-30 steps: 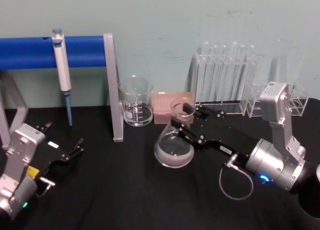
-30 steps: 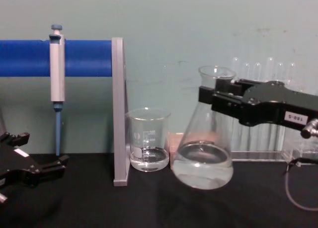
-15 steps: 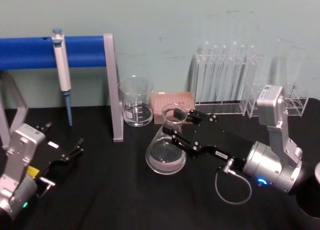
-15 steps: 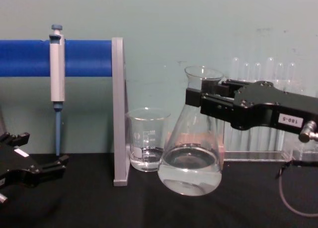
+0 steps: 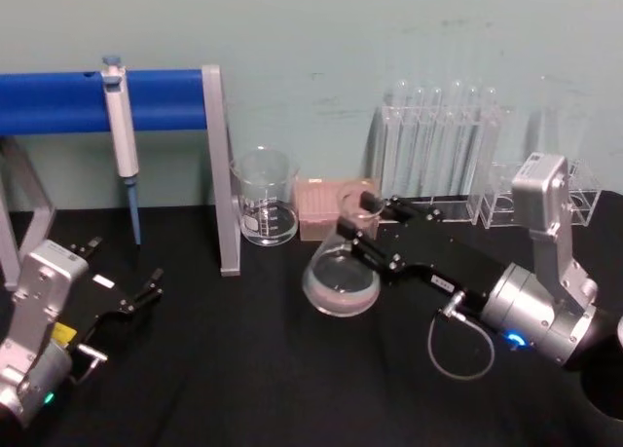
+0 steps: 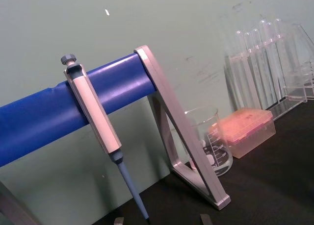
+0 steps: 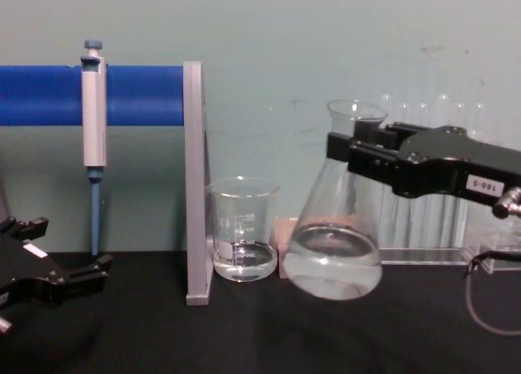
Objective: Grasp the erlenmeyer flask with one hand, shake it three times, then place it back.
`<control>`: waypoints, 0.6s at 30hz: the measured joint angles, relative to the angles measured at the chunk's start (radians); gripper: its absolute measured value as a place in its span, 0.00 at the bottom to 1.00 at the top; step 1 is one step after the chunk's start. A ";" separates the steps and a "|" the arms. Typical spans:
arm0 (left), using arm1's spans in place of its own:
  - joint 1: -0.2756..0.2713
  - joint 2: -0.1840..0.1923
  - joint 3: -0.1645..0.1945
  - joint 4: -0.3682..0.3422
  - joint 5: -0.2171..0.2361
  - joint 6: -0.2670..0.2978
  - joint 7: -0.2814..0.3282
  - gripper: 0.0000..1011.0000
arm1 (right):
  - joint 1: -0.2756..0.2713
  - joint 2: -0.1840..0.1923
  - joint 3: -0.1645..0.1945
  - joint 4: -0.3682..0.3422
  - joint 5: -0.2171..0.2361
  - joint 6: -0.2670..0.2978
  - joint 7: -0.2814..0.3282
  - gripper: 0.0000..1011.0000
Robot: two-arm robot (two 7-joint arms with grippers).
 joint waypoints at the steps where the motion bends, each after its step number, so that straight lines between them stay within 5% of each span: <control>1: 0.000 0.000 0.000 0.000 0.000 0.000 0.000 0.99 | 0.000 -0.001 0.006 0.002 -0.003 0.002 -0.015 0.45; 18: 0.000 0.000 0.000 0.000 0.000 0.000 0.000 0.99 | -0.018 -0.025 0.123 0.033 -0.070 0.032 -0.195 0.45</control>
